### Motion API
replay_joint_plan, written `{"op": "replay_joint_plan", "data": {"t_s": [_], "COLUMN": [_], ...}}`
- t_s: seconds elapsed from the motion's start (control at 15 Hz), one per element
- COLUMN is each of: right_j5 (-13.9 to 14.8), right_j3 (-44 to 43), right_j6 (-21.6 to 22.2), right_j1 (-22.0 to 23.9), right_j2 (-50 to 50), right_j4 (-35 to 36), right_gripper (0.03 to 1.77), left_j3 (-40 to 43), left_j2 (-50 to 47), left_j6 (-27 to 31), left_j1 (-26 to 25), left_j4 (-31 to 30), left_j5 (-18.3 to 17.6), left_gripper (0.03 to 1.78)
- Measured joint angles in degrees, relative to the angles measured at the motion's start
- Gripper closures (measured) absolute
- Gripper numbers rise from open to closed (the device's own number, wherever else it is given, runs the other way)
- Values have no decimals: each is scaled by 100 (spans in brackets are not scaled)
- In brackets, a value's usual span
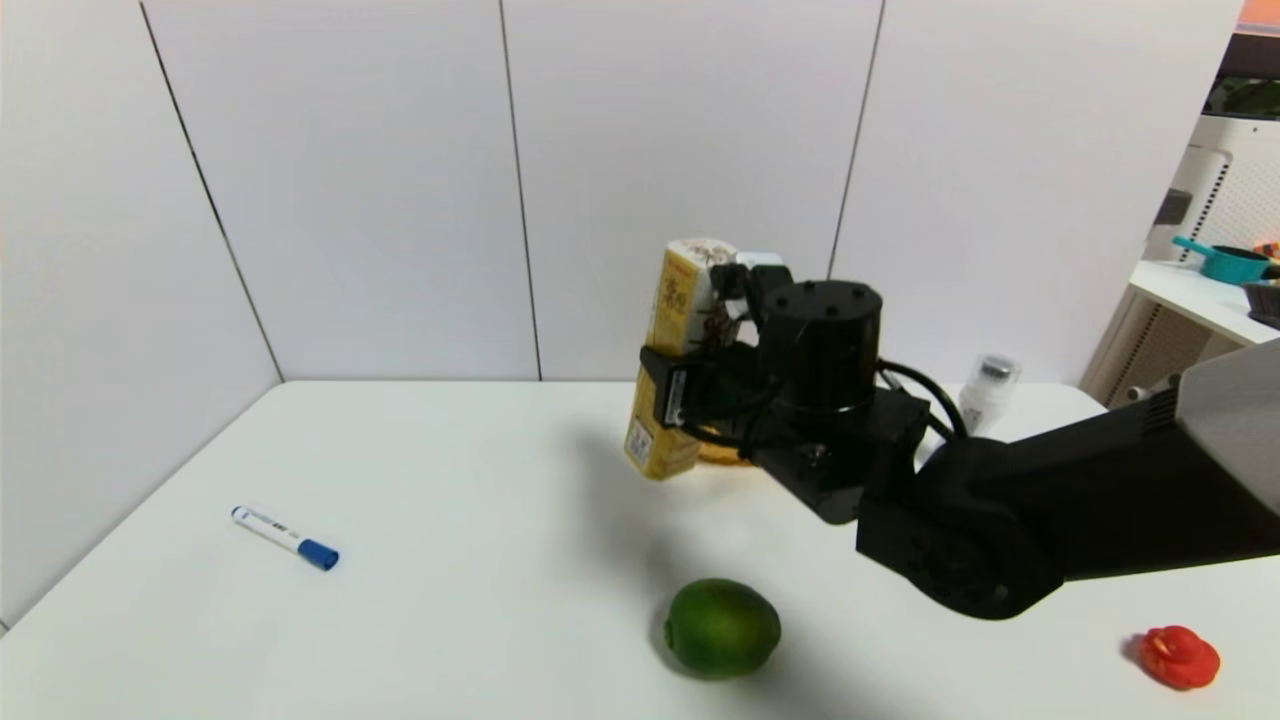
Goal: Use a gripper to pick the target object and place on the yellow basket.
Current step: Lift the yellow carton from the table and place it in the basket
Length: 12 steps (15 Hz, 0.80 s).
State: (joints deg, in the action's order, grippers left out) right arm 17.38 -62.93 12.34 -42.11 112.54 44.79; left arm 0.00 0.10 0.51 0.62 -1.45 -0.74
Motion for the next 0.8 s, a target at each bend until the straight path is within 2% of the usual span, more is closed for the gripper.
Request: {"op": "replay_joint_plan", "data": {"t_s": [0.2, 0.4, 0.67, 0.8], "right_j5": [-788, -1367, -1629, -1933], "right_j3": [-551, -851, -1381, -1515], "right_j6": [-272, -545, -700, -918], "right_j1": [405, 840, 1303, 1543], "right_j2": [-129, 68, 652, 898], "right_j4": [-105, -119, -182, -290], "right_gripper": [94, 94, 94, 94], "left_j3": [0, 0, 0, 0], "left_j2": [0, 0, 0, 0], "left_j6": [1, 0, 0, 1], "left_j1": [0, 0, 0, 0], "left_j4": [-2, 0, -2, -2], "left_j5": [4, 0, 1, 1], "left_gripper": [12, 12, 12, 12]}}
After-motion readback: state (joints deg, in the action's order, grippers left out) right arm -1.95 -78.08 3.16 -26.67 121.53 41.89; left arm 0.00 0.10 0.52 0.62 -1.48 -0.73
